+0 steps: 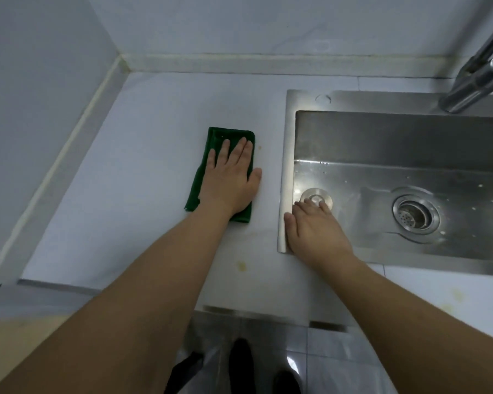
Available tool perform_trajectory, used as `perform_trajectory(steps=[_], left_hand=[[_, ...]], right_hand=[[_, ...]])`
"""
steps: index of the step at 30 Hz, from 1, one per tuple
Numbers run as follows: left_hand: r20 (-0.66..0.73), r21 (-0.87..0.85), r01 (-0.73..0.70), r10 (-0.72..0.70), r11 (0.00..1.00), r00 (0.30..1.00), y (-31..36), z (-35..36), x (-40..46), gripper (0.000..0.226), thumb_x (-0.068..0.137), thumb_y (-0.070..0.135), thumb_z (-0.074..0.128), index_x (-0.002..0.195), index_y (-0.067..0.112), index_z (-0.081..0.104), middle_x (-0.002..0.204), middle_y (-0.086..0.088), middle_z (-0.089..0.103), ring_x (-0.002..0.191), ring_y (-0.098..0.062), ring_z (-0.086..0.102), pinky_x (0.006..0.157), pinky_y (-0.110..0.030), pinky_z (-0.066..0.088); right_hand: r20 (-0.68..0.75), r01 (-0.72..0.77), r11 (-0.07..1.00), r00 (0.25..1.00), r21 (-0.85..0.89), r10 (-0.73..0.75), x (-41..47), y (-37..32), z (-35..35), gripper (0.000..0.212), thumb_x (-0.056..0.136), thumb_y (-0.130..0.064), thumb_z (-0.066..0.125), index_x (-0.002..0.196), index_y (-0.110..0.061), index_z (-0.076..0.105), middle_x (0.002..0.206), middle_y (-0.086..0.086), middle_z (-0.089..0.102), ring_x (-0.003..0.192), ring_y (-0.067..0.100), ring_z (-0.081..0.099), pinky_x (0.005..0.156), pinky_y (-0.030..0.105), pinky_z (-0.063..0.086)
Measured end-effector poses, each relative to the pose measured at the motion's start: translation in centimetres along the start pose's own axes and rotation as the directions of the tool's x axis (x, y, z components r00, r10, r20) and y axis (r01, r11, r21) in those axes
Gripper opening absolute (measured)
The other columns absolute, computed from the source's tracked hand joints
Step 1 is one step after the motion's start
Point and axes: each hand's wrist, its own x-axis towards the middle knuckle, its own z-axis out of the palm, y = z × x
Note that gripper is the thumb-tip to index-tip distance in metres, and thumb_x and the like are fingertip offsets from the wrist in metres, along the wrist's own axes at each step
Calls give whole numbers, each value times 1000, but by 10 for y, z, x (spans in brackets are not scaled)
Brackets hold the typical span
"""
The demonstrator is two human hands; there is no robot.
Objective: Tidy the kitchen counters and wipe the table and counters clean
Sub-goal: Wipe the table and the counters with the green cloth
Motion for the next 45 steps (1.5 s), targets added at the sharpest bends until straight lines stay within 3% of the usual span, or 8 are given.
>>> perform_trajectory(steps=[10, 13, 17, 23, 27, 32, 40, 45], left_hand=[[27, 19, 41, -41, 999, 999, 11, 8, -147, 69, 92, 53, 3, 154, 23, -5, 161, 7, -6, 148, -18, -8, 118, -40, -11], [20, 30, 55, -56, 998, 998, 9, 9, -145, 70, 91, 55, 2, 154, 25, -6, 161, 7, -7, 148, -18, -9, 119, -42, -9], [13, 31, 40, -41, 999, 999, 10, 12, -142, 69, 92, 55, 5, 154, 24, -6, 161, 6, -7, 148, -18, -9, 120, -43, -6], [-26, 23, 81, -80, 996, 996, 6, 16, -141, 76, 89, 57, -2, 152, 16, -13, 160, -1, -15, 147, -16, -12, 120, -41, -6], [-19, 51, 82, -81, 995, 997, 10, 18, -143, 79, 87, 57, -5, 153, 14, -7, 161, -3, -10, 148, -19, -10, 120, -41, -7], [-10, 39, 64, -64, 997, 998, 27, 21, -154, 77, 89, 56, -2, 154, 14, -6, 161, -2, -11, 148, -19, -12, 119, -41, -9], [-10, 45, 64, -64, 997, 998, 29, 17, -150, 72, 90, 52, 2, 151, 18, -15, 160, 2, -17, 146, -17, -17, 118, -40, -13], [-10, 39, 66, -66, 997, 998, 30, 14, -130, 71, 91, 51, 4, 152, 19, -14, 160, 2, -15, 147, -17, -16, 119, -42, -10]], right_hand=[[42, 13, 1000, 999, 20, -14, -6, -5, -9, 72, 85, -39, -6, 102, -11, 58, 109, 7, 61, 115, 23, 46, 111, 41, 25], [14, -14, 1000, 1000, 16, 14, -6, -5, -6, 54, 97, -31, 10, 102, -10, 60, 110, 7, 62, 120, 25, 45, 111, 41, 24], [-11, -11, 999, 1000, -32, 10, -5, -3, -4, 69, 87, -36, -3, 95, -12, 61, 106, 4, 62, 121, 23, 43, 113, 42, 22], [-4, -4, 996, 1000, -88, 4, -5, -5, -2, 58, 90, -35, -2, 90, -18, 54, 109, 1, 61, 127, 22, 38, 116, 42, 15], [23, -7, 998, 1000, -55, 8, -6, -3, 0, 52, 100, -29, 13, 117, -12, 59, 134, 0, 52, 143, 19, 21, 120, 41, 5], [27, 3, 1000, 1000, 8, -3, -9, -2, -4, 51, 102, -30, 16, 135, -13, 51, 148, -3, 40, 146, 16, 14, 120, 39, 0], [75, 6, 995, 997, 97, -13, -6, 0, -3, 50, 102, -29, 18, 143, -13, 41, 153, -3, 33, 146, 16, 14, 120, 39, 7], [93, -69, 968, 995, 240, 48, -7, -2, -11, 46, 101, -29, 21, 134, -13, 49, 142, -1, 46, 135, 15, 33, 118, 38, 16]])
